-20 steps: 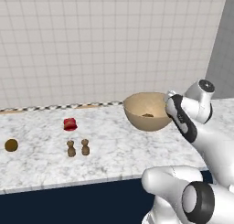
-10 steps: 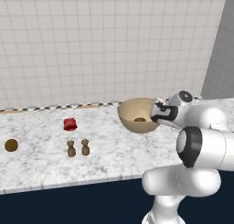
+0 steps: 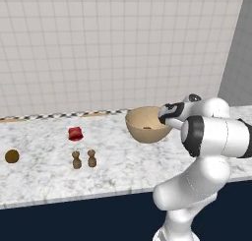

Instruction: Open the cabinet, pick up the bread from the cabinet and place it in the basket. Then move the basket to the dining counter.

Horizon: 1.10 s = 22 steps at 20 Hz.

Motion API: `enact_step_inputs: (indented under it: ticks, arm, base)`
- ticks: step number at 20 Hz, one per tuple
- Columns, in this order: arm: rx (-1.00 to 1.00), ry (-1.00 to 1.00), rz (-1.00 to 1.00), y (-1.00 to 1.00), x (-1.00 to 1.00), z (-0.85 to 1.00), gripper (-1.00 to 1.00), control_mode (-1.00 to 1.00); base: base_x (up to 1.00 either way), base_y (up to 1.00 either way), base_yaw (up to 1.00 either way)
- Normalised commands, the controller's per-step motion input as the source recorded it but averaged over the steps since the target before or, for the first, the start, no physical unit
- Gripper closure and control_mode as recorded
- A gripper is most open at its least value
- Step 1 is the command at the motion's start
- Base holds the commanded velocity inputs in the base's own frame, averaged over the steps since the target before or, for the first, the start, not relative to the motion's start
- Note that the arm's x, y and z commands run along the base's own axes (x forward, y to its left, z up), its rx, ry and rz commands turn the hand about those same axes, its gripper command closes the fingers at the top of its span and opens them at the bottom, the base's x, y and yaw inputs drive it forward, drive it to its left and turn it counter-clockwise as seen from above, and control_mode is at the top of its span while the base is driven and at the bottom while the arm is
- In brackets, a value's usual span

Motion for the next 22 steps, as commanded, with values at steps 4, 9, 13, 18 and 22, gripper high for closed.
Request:
enact_step_inputs:
  ticks: [4, 9, 13, 18, 22]
  arm:
    - [0.0, 0.0, 0.0, 0.0, 0.0, 0.0, -1.0, -1.0]
    - [0.0, 0.0, 0.0, 0.0, -0.23, 0.57, -1.0, -1.0]
    - [-0.01, 0.0, 0.0, 0.17, -0.73, 0.88, -1.0, -1.0]
    - [-0.05, 0.0, 0.0, 0.45, -1.0, 0.76, -1.0, -1.0]
    - [-0.03, 0.0, 0.02, 0.56, -0.99, 0.61, -1.0, -1.0]
  base:
    - [0.0, 0.0, 0.0]
    - [0.0, 0.0, 0.0]
    - [0.0, 0.0, 0.0]
    - [0.0, 0.0, 0.0]
    - [0.0, 0.0, 0.0]
